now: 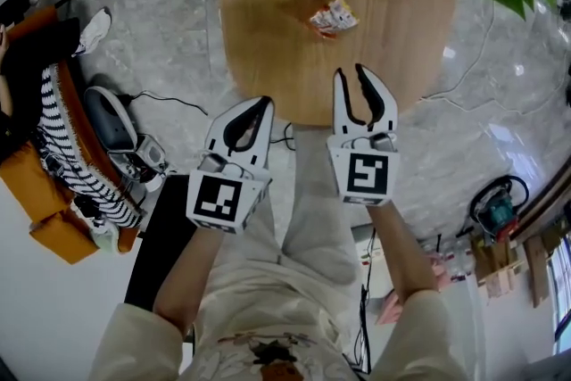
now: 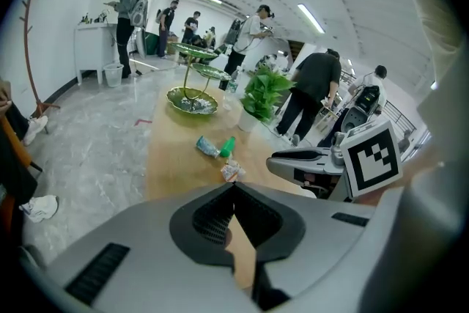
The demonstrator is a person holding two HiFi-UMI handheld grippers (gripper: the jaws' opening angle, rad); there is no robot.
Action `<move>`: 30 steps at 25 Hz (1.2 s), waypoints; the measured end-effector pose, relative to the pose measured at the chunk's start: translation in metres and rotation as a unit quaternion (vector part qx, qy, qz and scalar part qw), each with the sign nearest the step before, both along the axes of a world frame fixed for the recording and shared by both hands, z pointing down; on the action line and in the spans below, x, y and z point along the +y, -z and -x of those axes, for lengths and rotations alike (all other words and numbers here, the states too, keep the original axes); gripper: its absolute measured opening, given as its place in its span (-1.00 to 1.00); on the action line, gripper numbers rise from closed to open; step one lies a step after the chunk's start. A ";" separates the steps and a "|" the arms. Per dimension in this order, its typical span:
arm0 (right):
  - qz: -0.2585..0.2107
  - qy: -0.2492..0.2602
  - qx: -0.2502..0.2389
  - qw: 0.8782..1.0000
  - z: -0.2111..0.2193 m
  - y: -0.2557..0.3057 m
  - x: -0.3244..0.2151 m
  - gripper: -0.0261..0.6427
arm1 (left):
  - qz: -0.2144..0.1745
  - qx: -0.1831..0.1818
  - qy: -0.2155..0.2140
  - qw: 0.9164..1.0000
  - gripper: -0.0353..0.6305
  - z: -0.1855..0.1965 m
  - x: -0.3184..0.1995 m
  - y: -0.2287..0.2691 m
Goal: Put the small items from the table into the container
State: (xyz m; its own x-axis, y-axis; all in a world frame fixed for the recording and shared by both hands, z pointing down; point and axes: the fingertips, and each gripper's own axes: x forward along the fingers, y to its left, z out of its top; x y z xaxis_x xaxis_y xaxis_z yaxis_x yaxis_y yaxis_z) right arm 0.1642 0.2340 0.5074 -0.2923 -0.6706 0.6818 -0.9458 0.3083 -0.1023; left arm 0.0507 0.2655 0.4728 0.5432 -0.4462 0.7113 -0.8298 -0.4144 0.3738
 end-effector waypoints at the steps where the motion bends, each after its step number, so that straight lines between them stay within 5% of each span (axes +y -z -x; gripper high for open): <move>1: -0.001 -0.002 0.001 1.000 -0.002 -0.002 -0.001 -0.67 | 0.000 0.000 -0.001 1.000 -0.87 -0.001 0.000 -0.003; 30: 0.031 0.029 0.008 0.999 0.000 -0.066 -0.018 -0.60 | 0.015 0.001 0.012 1.000 -0.87 -0.013 -0.012 -0.057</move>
